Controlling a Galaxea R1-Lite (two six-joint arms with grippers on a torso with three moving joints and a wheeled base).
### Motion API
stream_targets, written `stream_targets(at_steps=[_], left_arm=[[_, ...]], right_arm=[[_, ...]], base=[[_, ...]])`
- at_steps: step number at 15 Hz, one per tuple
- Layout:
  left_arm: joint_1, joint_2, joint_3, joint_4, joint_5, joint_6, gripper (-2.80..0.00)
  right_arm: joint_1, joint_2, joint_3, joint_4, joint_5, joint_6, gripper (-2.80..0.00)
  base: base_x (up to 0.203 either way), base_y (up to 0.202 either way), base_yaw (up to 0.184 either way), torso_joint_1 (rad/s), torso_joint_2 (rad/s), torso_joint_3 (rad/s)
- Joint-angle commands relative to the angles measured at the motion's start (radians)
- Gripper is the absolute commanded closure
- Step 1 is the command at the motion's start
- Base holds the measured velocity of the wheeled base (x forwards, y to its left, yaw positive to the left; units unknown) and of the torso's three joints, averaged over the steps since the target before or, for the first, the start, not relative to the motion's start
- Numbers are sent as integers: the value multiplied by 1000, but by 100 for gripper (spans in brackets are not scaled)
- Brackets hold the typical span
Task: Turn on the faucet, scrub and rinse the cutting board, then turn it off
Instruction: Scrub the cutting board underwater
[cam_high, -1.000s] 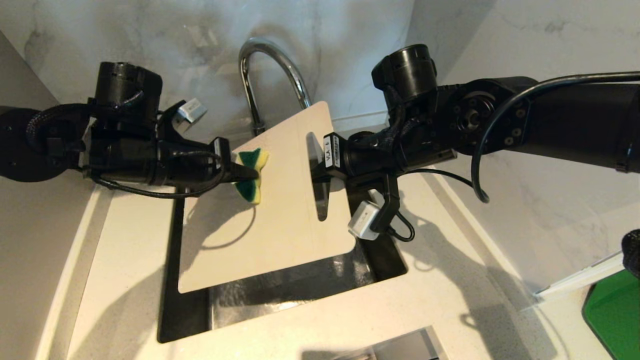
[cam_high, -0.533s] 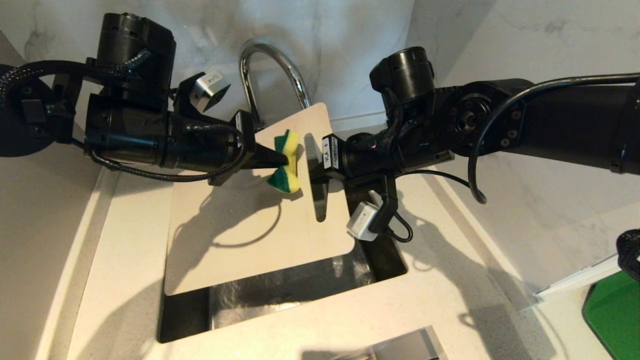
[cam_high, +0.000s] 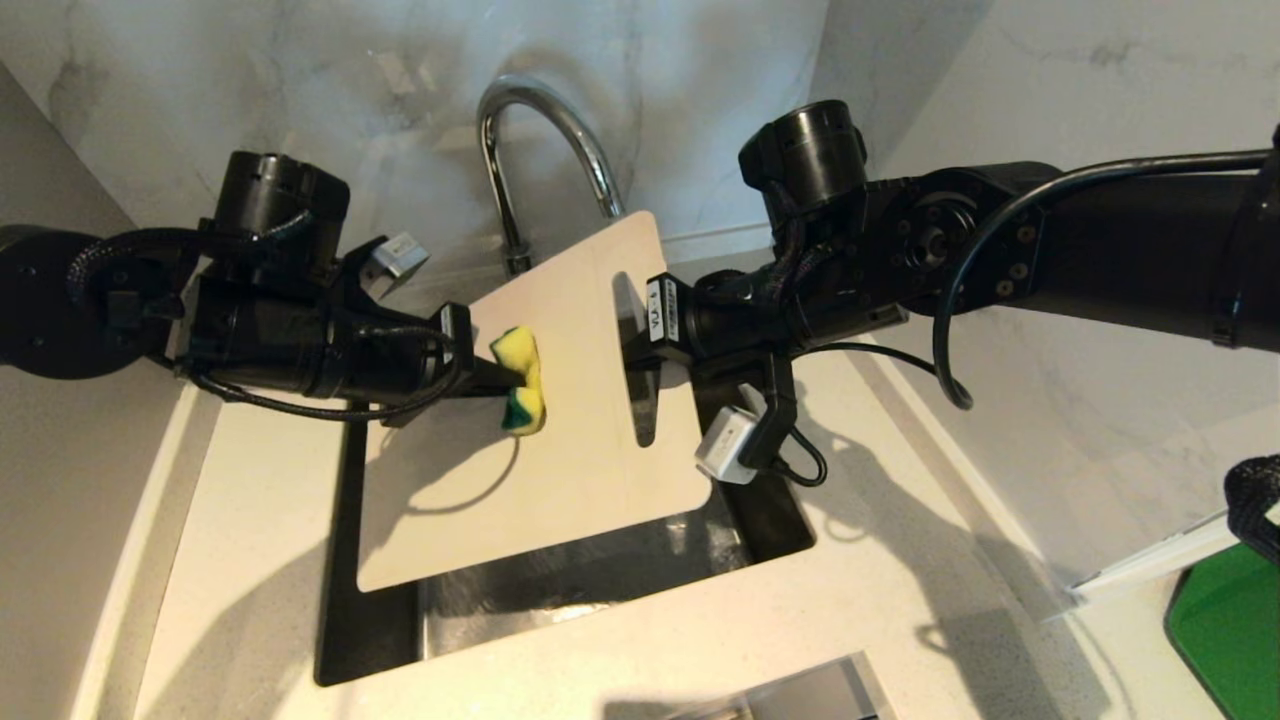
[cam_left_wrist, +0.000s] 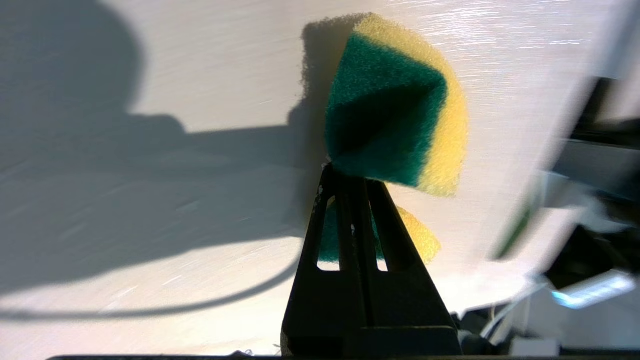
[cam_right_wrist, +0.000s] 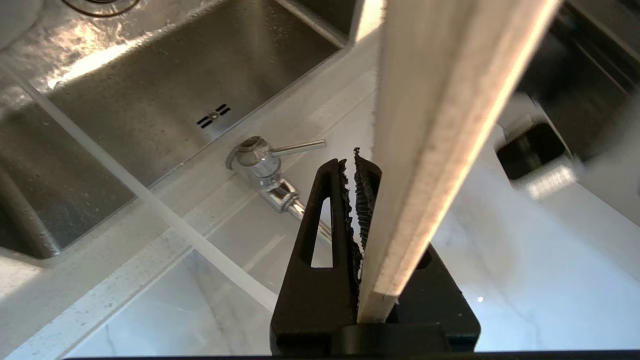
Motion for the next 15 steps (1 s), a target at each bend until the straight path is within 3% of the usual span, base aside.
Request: stream_targets(at_steps=[1,5,7,15], left_arm=[[40,12,105,-81,-2,4,0],[147,58,198,-141,-5,76,0],[209,69,225,-158,-39,99,0],[414,96,258,-174,-120,188,0]], right_arm=[[1,3,1,-10,5,-15,0],[2,2,20,-79,6,40,0],[1,-2,35,-87,7,44,0],[1,-5,37,-87,7,44,0]], base=[[0,0,0,0,0,0],[0,0,0,0,0,0],[0,0,0,0,0,0],[0,0,0,0,0,0]])
